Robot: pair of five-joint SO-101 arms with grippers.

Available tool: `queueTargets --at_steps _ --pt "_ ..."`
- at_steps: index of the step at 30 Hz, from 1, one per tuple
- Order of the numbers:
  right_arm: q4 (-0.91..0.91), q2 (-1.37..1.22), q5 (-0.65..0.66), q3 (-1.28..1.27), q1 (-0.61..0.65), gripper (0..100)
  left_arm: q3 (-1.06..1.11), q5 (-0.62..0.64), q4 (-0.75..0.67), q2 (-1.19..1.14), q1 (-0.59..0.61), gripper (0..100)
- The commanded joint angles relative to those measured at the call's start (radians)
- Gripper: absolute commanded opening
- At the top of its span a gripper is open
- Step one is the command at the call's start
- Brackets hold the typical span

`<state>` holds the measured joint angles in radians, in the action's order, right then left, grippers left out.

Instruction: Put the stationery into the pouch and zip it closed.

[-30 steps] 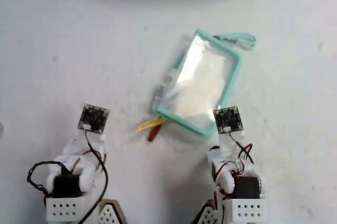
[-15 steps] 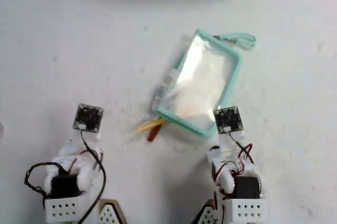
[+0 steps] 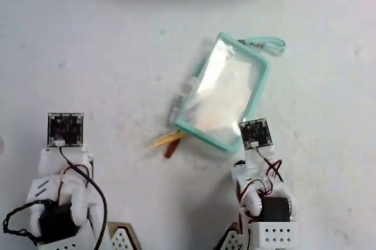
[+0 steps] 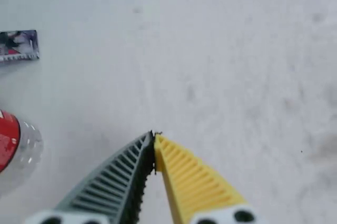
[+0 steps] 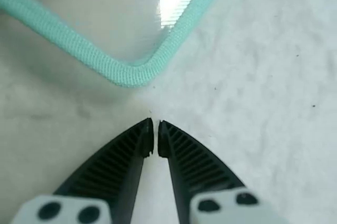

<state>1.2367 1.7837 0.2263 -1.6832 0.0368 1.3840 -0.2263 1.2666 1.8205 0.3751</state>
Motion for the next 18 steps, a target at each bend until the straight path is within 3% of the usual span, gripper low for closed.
queueTargets --at_steps 1,10,15,18 --pt "-0.01 0.007 -0.005 -0.008 -0.007 1.8 -0.063 0.014 -0.109 0.004 0.005 2" --pt "-0.004 0.007 -0.008 -0.008 -0.008 1.7 -0.063 0.275 -0.353 0.004 -0.142 3" --pt "-0.004 0.007 -0.008 -0.008 -0.008 1.7 -0.061 0.203 -0.525 0.004 -0.271 2" --pt "-0.004 0.007 -0.008 -0.008 -0.004 1.8 -0.058 0.129 -0.517 0.004 -0.377 2"
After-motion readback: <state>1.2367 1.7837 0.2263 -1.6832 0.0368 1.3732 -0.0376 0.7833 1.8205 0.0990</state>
